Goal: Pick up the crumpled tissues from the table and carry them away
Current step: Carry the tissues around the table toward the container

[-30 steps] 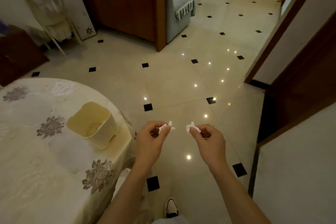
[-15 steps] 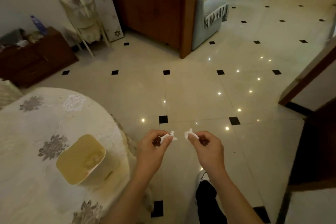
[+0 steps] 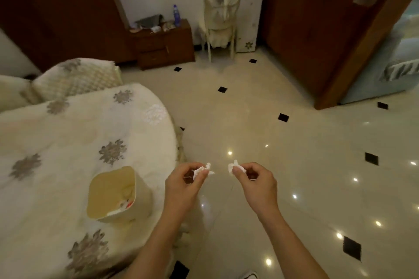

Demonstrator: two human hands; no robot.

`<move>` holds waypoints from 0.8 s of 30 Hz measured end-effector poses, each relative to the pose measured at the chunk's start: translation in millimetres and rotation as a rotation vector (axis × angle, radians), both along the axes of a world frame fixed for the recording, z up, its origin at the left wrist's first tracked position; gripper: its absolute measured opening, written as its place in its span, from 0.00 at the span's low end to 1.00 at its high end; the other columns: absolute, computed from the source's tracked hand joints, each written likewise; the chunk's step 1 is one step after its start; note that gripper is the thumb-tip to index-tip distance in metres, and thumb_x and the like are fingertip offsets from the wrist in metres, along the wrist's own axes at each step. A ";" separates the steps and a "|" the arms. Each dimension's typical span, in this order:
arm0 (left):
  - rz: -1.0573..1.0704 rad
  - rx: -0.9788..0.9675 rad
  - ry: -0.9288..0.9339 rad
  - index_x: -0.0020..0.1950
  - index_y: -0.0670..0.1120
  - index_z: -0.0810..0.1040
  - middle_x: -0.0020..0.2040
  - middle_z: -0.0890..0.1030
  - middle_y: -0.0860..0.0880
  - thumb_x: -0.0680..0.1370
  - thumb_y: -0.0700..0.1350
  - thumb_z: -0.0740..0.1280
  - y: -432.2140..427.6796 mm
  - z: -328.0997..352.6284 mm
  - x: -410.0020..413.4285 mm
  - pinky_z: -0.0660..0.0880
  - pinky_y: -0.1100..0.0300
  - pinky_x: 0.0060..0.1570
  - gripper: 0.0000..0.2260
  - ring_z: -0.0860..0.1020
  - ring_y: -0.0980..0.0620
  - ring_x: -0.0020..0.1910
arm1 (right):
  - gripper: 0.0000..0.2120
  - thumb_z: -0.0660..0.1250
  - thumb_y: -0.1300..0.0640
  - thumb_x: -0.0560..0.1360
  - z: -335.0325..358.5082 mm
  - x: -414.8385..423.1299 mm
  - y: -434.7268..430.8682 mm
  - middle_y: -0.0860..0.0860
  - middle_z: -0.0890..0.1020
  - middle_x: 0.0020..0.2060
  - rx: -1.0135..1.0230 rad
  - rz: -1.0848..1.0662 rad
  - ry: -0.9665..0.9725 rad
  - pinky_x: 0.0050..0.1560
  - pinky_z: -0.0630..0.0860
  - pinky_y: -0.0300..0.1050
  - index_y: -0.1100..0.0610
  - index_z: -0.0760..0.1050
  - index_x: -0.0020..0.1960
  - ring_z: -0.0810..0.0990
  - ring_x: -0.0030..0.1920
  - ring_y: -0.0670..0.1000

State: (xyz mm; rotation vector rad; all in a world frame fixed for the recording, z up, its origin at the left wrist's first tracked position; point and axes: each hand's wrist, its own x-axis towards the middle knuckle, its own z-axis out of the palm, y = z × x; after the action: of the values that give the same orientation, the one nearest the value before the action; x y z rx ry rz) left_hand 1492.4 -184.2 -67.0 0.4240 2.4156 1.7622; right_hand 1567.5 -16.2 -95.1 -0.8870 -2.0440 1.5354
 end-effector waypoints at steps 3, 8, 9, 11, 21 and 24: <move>0.141 -0.011 0.042 0.46 0.58 0.82 0.44 0.83 0.61 0.75 0.48 0.73 -27.4 7.9 -4.8 0.75 0.71 0.41 0.03 0.81 0.61 0.44 | 0.06 0.76 0.49 0.71 0.0 -34.1 -13.4 0.39 0.81 0.32 -0.010 0.164 -0.004 0.32 0.70 0.28 0.48 0.81 0.37 0.77 0.32 0.40; 0.383 -0.115 0.087 0.46 0.53 0.81 0.42 0.82 0.57 0.75 0.47 0.73 -94.8 9.4 -6.7 0.75 0.66 0.39 0.03 0.80 0.58 0.41 | 0.06 0.74 0.47 0.71 1.5 -82.9 -68.9 0.44 0.82 0.33 0.038 0.436 -0.026 0.34 0.71 0.30 0.47 0.81 0.38 0.78 0.36 0.44; 0.417 -0.151 0.098 0.46 0.53 0.81 0.42 0.82 0.56 0.75 0.48 0.73 -110.1 8.7 -7.3 0.75 0.64 0.39 0.02 0.79 0.57 0.41 | 0.05 0.74 0.47 0.71 2.7 -90.1 -81.9 0.44 0.82 0.34 0.052 0.489 -0.031 0.36 0.73 0.33 0.47 0.81 0.40 0.79 0.37 0.44; 0.459 -0.249 0.139 0.46 0.54 0.80 0.43 0.81 0.57 0.76 0.49 0.72 -139.9 7.4 -9.1 0.74 0.64 0.40 0.02 0.78 0.57 0.42 | 0.04 0.73 0.48 0.72 6.2 -103.8 -106.3 0.45 0.83 0.36 0.107 0.600 -0.017 0.39 0.75 0.40 0.48 0.82 0.42 0.79 0.39 0.44; 0.428 -0.780 0.371 0.48 0.50 0.82 0.45 0.81 0.53 0.75 0.51 0.71 -211.8 -2.2 -52.4 0.74 0.49 0.45 0.07 0.77 0.48 0.45 | 0.09 0.68 0.50 0.77 18.2 -165.2 -185.7 0.48 0.77 0.46 0.828 0.942 0.085 0.41 0.76 0.47 0.54 0.81 0.52 0.75 0.48 0.50; 0.419 -0.854 0.361 0.50 0.53 0.81 0.46 0.82 0.56 0.75 0.56 0.69 -216.6 -10.9 -67.4 0.70 0.51 0.51 0.09 0.78 0.50 0.48 | 0.09 0.66 0.51 0.77 14.0 -175.5 -196.6 0.48 0.78 0.46 0.933 0.957 0.067 0.39 0.77 0.47 0.54 0.81 0.53 0.75 0.48 0.50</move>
State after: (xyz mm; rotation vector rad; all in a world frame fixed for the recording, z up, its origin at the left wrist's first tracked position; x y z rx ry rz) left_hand 1425.0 -400.8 -77.9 0.1314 3.3777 0.5907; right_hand 1392.0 -212.8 -81.1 0.5568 -2.8429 0.6602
